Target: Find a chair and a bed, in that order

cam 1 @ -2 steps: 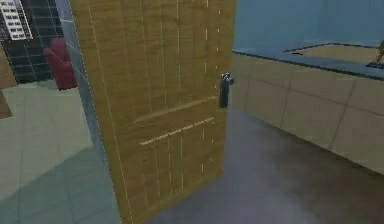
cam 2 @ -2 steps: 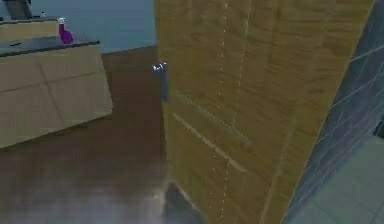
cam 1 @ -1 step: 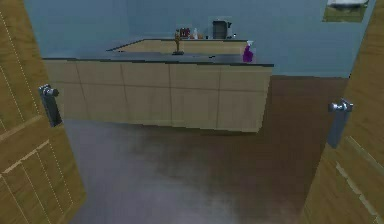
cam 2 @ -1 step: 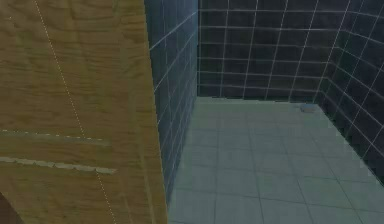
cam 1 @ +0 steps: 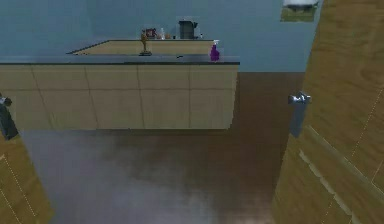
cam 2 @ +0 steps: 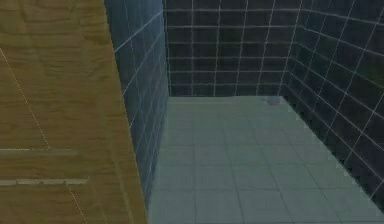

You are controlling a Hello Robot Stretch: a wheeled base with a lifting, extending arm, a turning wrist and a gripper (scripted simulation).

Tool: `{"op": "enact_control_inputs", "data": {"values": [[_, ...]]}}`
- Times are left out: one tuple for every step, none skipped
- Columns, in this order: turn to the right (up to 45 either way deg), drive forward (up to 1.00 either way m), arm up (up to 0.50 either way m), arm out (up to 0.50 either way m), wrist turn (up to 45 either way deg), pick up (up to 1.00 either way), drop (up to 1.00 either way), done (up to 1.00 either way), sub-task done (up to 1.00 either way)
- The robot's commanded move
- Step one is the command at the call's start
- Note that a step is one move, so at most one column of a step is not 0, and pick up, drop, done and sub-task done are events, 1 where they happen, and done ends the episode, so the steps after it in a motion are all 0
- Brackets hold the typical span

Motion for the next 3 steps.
{"op": "enact_control_inputs", "data": {"values": [[0.0, 1.0, 0.0, 0.0, 0.0, 0.0, 0.0, 0.0, 0.0], [6.0, 0.0, 0.0, 0.0, 0.0, 0.0, 0.0, 0.0, 0.0], [0.0, 0.3, 0.0, 0.0, 0.0, 0.0, 0.0, 0.0, 0.0]]}}
